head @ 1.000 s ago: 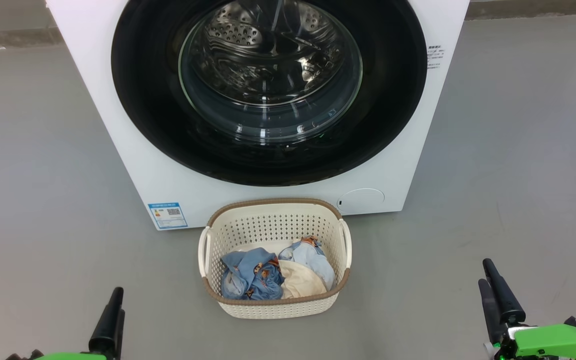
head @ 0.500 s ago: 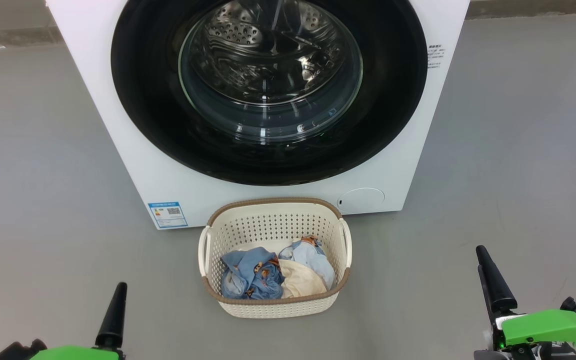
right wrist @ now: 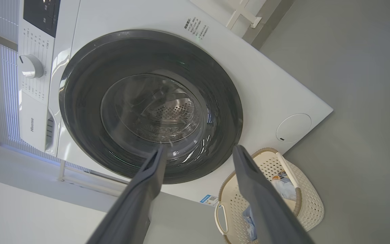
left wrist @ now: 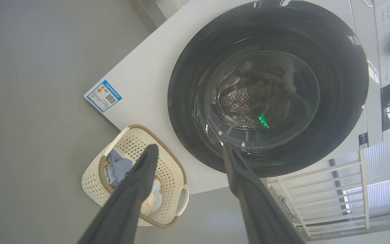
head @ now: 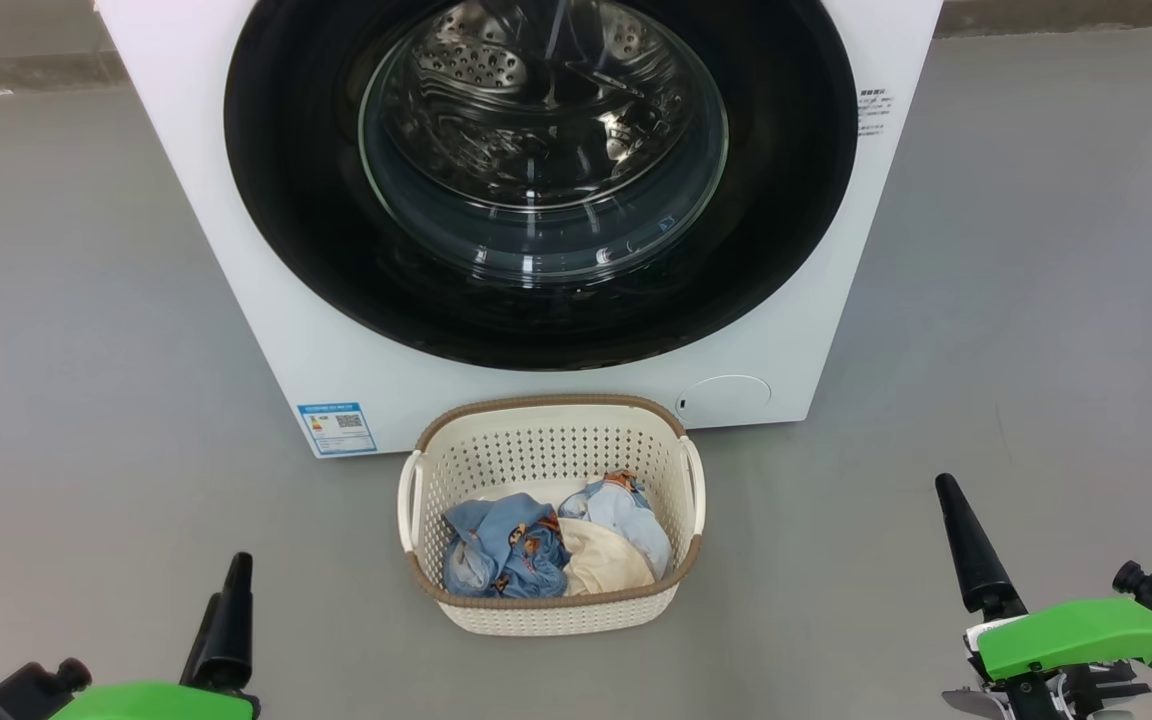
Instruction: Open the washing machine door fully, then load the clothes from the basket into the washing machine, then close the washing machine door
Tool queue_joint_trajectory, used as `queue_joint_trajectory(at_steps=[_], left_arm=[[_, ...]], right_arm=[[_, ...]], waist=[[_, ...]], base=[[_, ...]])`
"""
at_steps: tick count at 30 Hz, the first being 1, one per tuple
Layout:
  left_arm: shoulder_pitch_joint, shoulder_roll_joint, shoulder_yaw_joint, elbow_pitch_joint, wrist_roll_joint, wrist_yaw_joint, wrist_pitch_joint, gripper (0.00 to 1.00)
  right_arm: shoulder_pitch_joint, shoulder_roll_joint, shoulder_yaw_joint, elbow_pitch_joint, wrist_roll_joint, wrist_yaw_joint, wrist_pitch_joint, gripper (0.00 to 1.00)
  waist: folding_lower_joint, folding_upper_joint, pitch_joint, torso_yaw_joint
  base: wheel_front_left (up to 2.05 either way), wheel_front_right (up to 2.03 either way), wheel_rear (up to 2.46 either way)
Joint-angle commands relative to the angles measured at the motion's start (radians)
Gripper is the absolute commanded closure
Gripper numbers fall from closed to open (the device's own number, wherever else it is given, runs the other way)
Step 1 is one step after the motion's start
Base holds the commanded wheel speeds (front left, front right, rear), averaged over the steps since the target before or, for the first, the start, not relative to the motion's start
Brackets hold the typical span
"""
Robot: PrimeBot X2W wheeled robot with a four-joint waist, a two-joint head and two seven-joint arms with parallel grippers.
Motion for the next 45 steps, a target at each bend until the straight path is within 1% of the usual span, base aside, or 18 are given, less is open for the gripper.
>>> queue_joint_trajectory(at_steps=[1, 16, 17, 27, 38, 45], left_arm=[[-0.051, 0.028, 0.011, -0.033, 0.039, -0.002, -0.015, 0.00], [-0.060, 0.040, 0.010, -0.038, 0.259, 0.001, -0.059, 0.00], [-0.060, 0.040, 0.010, -0.038, 0.259, 0.001, -0.059, 0.00], [-0.060, 0.051, -0.001, -0.051, 0.419, 0.010, -0.089, 0.00], [-0.057, 0.054, 0.001, -0.069, 0.579, 0.033, -0.121, 0.00], [-0.052, 0.057, -0.002, -0.067, 0.667, 0.040, -0.142, 0.00]], right_arm=[[-0.058, -0.015, 0.019, -0.025, -0.038, 0.001, -0.015, 0.00], [-0.084, -0.024, 0.040, 0.000, -0.233, 0.001, -0.058, 0.00], [-0.084, -0.024, 0.040, 0.000, -0.233, 0.001, -0.058, 0.00], [-0.105, -0.031, 0.059, 0.024, -0.353, 0.001, -0.085, 0.00], [-0.121, -0.038, 0.078, 0.039, -0.494, 0.001, -0.102, 0.00], [-0.129, -0.042, 0.092, 0.042, -0.571, 0.001, -0.113, 0.00]], waist=[[-0.0001, 0.0000, 0.000, 0.001], [-0.0001, 0.0000, 0.000, 0.003], [-0.0001, 0.0000, 0.000, 0.003], [-0.0001, 0.0000, -0.001, 0.003], [-0.0001, 0.0000, -0.006, 0.005], [-0.0001, 0.0000, -0.011, 0.005]], base=[[0.00, 0.00, 0.00], [0.00, 0.00, 0.00], [0.00, 0.00, 0.00], [0.00, 0.00, 0.00], [0.00, 0.00, 0.00], [0.00, 0.00, 0.00]])
